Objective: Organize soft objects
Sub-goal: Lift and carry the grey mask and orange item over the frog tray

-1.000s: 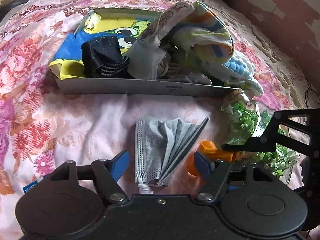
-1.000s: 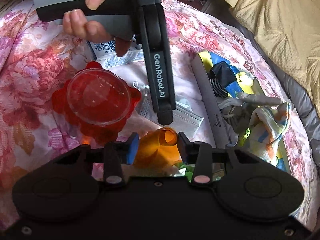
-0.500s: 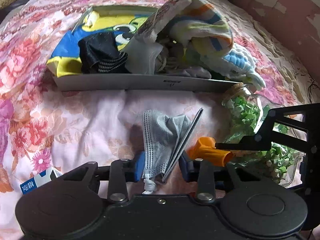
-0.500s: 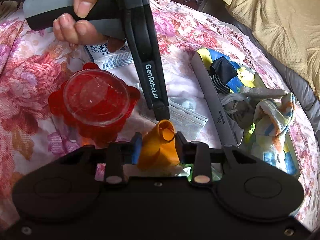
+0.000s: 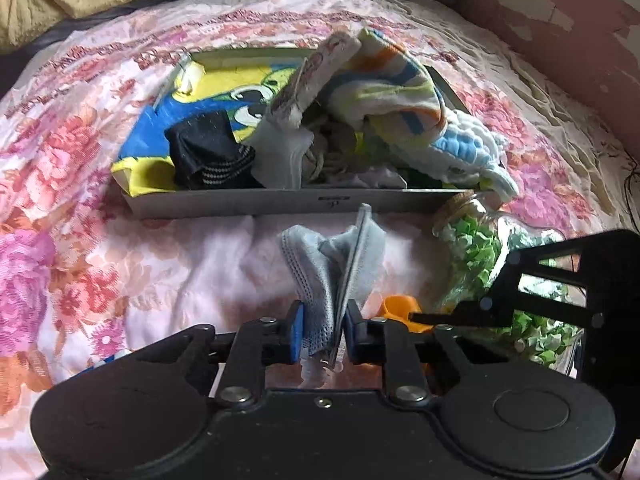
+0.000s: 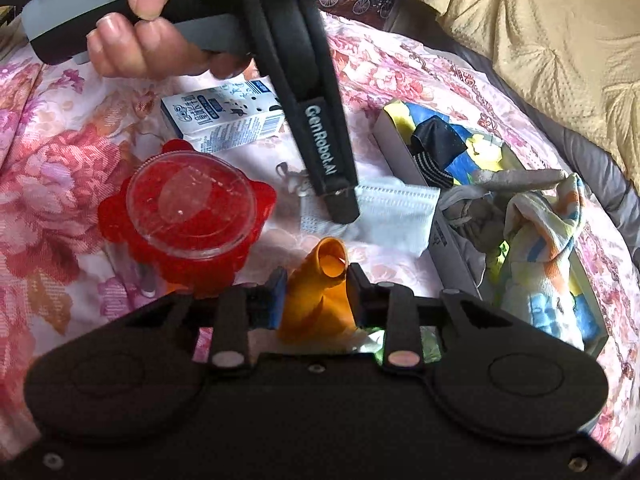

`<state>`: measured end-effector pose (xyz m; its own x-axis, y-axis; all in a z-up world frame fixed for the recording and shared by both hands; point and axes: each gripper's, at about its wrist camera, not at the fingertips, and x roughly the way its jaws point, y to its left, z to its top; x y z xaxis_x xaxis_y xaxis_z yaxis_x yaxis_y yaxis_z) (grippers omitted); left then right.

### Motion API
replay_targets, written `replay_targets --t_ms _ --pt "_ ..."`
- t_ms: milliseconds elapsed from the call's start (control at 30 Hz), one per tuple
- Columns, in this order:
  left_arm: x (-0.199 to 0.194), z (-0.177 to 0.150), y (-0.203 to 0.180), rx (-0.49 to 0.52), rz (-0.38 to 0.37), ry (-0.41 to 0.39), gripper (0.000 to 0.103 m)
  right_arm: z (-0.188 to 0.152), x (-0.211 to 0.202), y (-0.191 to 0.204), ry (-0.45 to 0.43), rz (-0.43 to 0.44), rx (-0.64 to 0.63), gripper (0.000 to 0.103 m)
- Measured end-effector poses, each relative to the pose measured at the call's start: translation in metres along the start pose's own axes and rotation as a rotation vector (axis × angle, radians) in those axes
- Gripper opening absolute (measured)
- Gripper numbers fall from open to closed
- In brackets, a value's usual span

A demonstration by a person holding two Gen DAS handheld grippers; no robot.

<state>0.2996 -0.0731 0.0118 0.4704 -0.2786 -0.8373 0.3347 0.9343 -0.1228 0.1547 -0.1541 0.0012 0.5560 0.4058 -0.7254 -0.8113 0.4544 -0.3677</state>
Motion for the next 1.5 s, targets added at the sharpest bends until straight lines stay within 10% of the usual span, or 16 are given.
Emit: replay_targets --t_ms 567,1033,1500 --pt "-0.034 0.002 0.002 -0.083 0.089 -0.075 0.010 -0.004 -0.030 0.003 -0.104 -0.014 0.026 0.018" --pt "-0.075 0.022 0.024 -0.244 0.144 -0.312 0.010 0.026 -0.062 -0.014 -0.263 -0.117 0.099 0.019" --pt "-0.039 0.063 0.025 -0.319 0.100 -0.417 0.010 0.001 -0.092 -0.091 -0.429 -0.321 0.487 0.019"
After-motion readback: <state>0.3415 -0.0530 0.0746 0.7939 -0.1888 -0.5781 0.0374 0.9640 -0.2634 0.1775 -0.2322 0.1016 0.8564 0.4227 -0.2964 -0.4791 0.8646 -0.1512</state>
